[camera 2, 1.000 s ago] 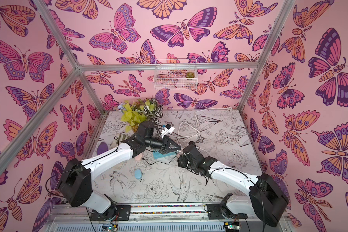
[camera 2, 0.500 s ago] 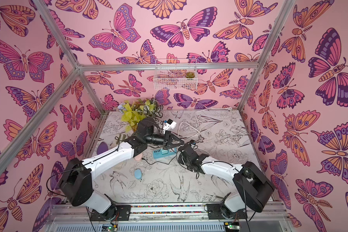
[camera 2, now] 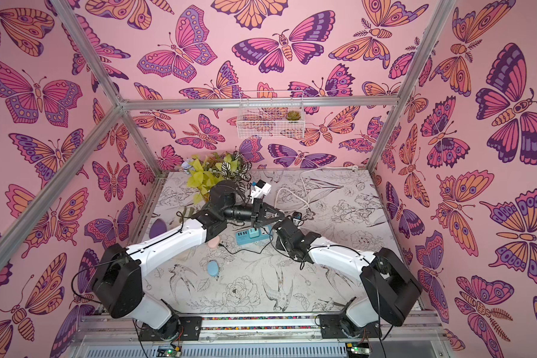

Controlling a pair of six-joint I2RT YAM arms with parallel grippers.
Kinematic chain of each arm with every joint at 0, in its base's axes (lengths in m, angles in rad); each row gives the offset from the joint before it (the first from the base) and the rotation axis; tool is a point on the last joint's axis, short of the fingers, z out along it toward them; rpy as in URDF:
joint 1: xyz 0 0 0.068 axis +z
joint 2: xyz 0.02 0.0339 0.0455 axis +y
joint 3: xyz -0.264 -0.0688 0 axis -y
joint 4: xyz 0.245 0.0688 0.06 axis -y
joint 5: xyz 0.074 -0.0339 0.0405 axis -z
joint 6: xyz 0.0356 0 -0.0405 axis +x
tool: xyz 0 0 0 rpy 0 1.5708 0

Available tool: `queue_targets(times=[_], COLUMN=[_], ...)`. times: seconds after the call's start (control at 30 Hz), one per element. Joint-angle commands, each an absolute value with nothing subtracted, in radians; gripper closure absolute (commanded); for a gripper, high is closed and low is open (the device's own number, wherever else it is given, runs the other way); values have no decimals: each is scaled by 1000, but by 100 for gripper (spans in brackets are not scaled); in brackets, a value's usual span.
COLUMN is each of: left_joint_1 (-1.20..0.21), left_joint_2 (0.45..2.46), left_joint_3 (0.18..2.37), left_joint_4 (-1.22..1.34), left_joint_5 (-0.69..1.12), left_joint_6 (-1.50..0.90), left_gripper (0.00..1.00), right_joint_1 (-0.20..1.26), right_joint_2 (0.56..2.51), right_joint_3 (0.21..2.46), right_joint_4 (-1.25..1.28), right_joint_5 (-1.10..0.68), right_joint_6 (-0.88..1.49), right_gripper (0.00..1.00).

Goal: Charge the bluetooth headset
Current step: Pick up the plug from the center of the board.

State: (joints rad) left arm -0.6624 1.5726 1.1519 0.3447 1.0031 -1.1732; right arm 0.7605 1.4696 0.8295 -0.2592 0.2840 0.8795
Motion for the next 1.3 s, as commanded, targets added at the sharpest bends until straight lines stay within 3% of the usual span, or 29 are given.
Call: queue_targets(times=[0.0, 0.1, 0.3, 0.63, 0.87, 1.27], left_joint_1=[-668, -647, -598, -539, -504, -497], left_joint_2=[1569, 1554, 1514, 1424, 1382, 1368], left_joint_3=[1117, 1091, 1054, 972, 948, 917], left_joint_4=[354, 343, 262, 198, 167, 155], left_joint_5=[1034, 1034, 1044, 1048, 1057, 1068], left_joint_6=[-1181, -1183, -1162, -1134, -1127, -1123], left_gripper=[100, 100, 100, 100, 100, 100], right_joint_1=[760, 725, 608, 524, 505, 502], right_joint_2=[1427, 1413, 1510, 1626, 1715, 1811], right_joint_3=[884, 876, 986, 1111, 1217, 1302], right_joint_4=[-294, -227, -278, -299, -416, -526], right_joint_5=[329, 224, -217, -511, -555, -415], right_joint_6=[742, 586, 265, -155, -424, -788], right_gripper=[75, 78, 86, 92, 93, 92])
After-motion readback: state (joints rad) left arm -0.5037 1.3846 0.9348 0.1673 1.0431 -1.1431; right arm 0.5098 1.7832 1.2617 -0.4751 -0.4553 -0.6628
